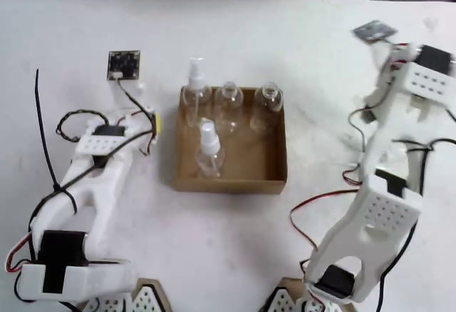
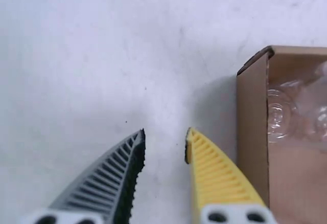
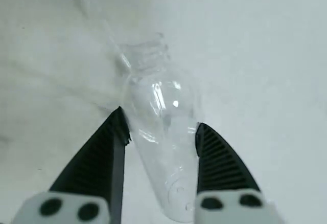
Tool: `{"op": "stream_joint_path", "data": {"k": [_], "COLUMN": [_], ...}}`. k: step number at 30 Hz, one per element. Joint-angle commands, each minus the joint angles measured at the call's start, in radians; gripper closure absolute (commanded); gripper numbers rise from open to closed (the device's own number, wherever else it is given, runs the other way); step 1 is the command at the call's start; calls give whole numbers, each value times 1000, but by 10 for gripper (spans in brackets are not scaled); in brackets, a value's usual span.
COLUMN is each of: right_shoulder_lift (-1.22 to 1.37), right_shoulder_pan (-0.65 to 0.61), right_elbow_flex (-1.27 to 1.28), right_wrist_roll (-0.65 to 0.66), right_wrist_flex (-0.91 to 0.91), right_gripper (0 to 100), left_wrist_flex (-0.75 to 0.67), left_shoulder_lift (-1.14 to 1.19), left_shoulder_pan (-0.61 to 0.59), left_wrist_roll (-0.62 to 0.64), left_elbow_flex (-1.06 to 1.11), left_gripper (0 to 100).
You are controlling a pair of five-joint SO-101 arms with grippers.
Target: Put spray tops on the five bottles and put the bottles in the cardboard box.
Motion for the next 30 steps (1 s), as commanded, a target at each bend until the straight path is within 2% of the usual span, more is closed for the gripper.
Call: {"op": "stream_joint_path", "data": {"k": [1,8,13,16,21,25,30], "right_shoulder_lift": [-150,-406,-604,-667,-682,-687,-682], "right_shoulder_pan": [84,70,73,168,343,361,358], "right_elbow_flex": [-18,236,531,781,1137,1289,1346], "right_wrist_roll": [-18,-58,-57,8,161,195,195], "right_wrist_flex": [30,27,-28,-162,-492,-661,-704], "right_gripper": [981,981,981,981,981,981,966], "left_wrist_flex": [-26,-26,-26,-21,-25,-25,-23], "left_shoulder_lift": [-21,-21,-21,-21,-21,-21,-21], "left_shoulder_pan": [12,12,12,12,12,13,13], "left_wrist_roll": [-14,-14,-14,-14,-14,-14,-14], "left_elbow_flex": [-9,-9,-8,-8,-8,-8,-8], "left_gripper": [876,876,876,876,876,876,876]}}
